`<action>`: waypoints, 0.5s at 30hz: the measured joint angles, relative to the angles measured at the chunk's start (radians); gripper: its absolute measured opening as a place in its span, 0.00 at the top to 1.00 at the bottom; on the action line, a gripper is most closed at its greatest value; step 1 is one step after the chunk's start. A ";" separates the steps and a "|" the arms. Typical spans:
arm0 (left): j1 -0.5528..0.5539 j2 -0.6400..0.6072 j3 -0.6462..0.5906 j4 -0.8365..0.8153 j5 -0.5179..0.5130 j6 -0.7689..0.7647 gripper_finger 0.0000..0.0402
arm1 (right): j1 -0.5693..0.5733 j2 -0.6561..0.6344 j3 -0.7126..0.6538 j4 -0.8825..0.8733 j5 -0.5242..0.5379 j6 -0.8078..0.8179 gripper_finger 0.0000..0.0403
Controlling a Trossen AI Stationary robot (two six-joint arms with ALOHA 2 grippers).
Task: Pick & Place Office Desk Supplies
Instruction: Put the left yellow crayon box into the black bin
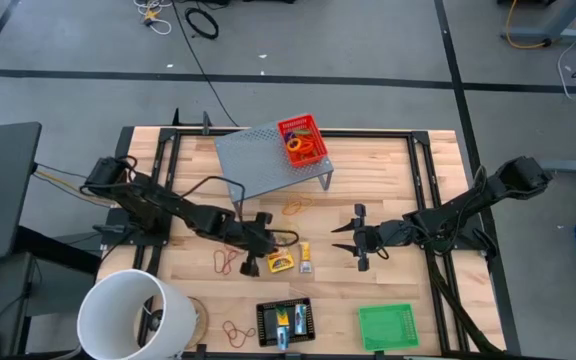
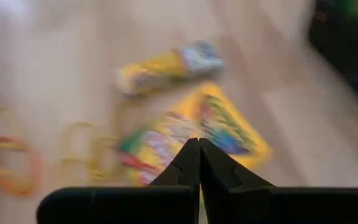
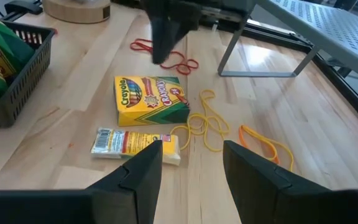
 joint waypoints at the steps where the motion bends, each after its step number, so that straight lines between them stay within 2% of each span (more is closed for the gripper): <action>1: -0.003 -0.001 0.000 -0.012 0.035 0.000 1.00 | 0.000 0.000 0.000 -0.004 0.000 0.000 0.56; 7: -0.034 -0.001 0.000 -0.121 0.238 0.005 1.00 | 0.000 0.000 0.000 -0.020 -0.001 -0.001 0.56; 15: -0.052 0.031 0.000 -0.103 0.273 0.044 1.00 | 0.000 0.000 0.000 -0.019 -0.003 -0.005 0.56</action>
